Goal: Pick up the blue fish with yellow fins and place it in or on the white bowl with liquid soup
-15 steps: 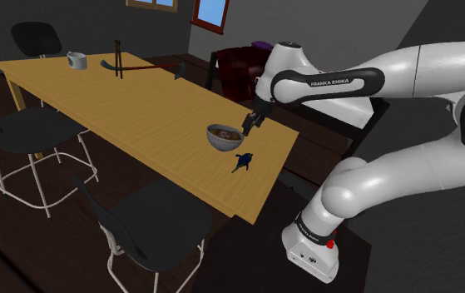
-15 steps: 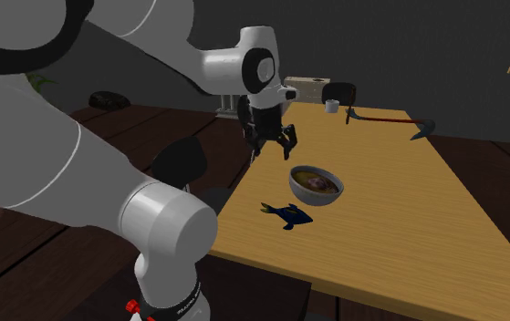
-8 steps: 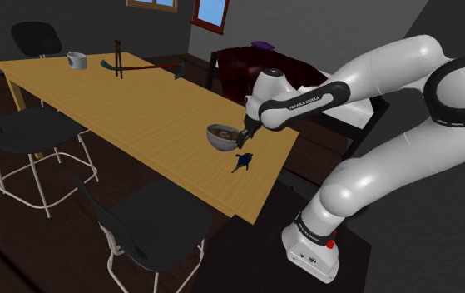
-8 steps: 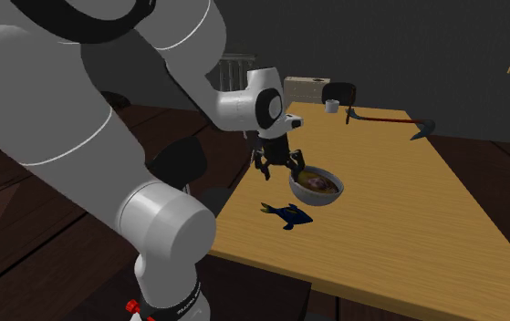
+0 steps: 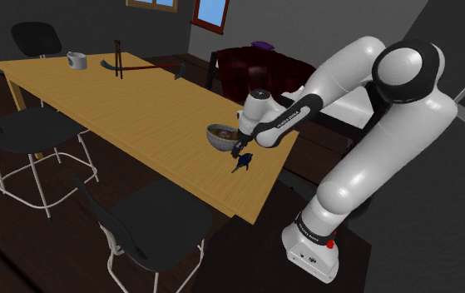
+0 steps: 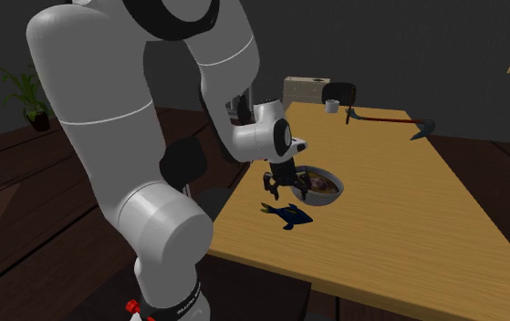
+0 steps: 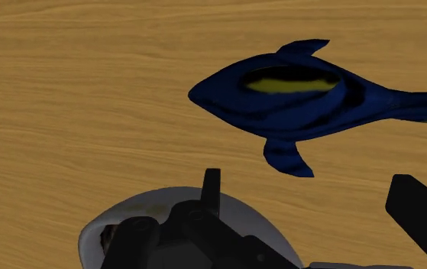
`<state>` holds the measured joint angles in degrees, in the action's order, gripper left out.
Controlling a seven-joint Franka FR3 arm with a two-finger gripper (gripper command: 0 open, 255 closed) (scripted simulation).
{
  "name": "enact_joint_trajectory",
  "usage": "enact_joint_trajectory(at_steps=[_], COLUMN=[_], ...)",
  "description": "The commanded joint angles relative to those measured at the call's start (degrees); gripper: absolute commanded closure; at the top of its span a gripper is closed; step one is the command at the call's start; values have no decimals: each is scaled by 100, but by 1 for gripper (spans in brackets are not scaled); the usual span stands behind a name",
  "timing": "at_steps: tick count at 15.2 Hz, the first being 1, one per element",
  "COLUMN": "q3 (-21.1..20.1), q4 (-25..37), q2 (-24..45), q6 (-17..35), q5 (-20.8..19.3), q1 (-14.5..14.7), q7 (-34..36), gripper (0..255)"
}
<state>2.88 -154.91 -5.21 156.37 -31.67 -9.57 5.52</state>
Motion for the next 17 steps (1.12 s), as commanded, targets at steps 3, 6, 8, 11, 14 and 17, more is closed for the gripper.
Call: enact_joint_trajectory(at_steps=[3,6,8,11,14,17], q3=[46,96,98,98,97,97], q4=[83,159,159,159,158,158], q2=[451,721,721,721,720,719], q6=[369,557,557,557,556,556], q5=[-454,-745,-745,-745,-744,-744], q1=[-123,-169,-167,-167,-167,-167], q7=[319,544,544,544,543,543], gripper=[0,0,0,0,255,255])
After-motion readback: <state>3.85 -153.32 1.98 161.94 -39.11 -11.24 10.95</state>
